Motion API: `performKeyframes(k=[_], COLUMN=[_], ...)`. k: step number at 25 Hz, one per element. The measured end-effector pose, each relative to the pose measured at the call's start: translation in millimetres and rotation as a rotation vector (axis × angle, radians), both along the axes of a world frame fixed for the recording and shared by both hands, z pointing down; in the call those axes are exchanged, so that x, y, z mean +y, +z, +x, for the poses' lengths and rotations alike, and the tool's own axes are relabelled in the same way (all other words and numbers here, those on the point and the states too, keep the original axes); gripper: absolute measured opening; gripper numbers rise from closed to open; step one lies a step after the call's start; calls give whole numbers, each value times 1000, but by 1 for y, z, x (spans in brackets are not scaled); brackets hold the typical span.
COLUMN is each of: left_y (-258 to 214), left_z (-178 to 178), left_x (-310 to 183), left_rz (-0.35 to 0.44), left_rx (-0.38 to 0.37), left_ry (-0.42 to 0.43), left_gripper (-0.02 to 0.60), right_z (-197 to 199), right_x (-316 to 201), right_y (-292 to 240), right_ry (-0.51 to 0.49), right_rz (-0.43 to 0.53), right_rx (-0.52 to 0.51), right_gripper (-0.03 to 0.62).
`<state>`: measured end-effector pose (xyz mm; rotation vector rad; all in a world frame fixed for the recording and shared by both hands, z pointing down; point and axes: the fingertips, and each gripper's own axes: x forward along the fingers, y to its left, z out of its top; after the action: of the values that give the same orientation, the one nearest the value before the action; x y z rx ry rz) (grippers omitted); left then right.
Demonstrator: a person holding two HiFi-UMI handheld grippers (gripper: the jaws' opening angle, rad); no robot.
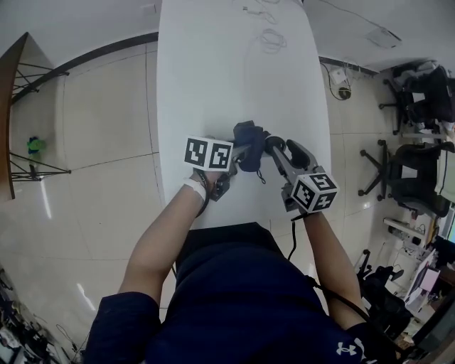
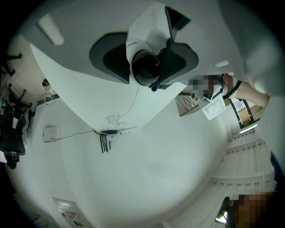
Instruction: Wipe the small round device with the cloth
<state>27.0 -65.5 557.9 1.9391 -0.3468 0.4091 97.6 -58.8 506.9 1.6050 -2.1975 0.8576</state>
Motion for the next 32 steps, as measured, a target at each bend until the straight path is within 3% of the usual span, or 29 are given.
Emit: performKeyframes(k=[5, 10, 12, 14, 17, 19, 25, 29, 32], left_y=[30, 23, 8, -13, -48, -68, -72, -49, -16], left_z=[-6, -9, -20, -24, -12, -1, 18, 13, 7], left_x=[2, 3, 1, 4, 14, 18, 18, 14, 20], left_rz=[24, 156, 173, 159, 128, 143, 160, 122, 75], left_rx=[-182, -301, -285, -206, -58, 1, 24, 14, -55], left_ry=[-95, -121, -173, -221, -249, -264, -350, -423, -444], left_gripper=[92, 94, 94, 94, 94, 94, 94, 94, 94], right_z=[-1, -2, -4, -4, 4, 13, 3, 1, 0], right_x=[-1, -2, -2, -2, -10, -19, -19, -19, -18], right_y=[-1, -1, 1, -1, -21, -31, -6, -1, 0], right_ry=[1, -1, -10, -10, 44, 57, -184, -194, -208], right_rz=[1, 3, 3, 6, 34, 46, -63, -72, -68], right_rx=[-2, -4, -6, -51, -277, -349, -210, -247, -258], right_gripper=[215, 215, 215, 215, 249, 249, 197, 179, 178])
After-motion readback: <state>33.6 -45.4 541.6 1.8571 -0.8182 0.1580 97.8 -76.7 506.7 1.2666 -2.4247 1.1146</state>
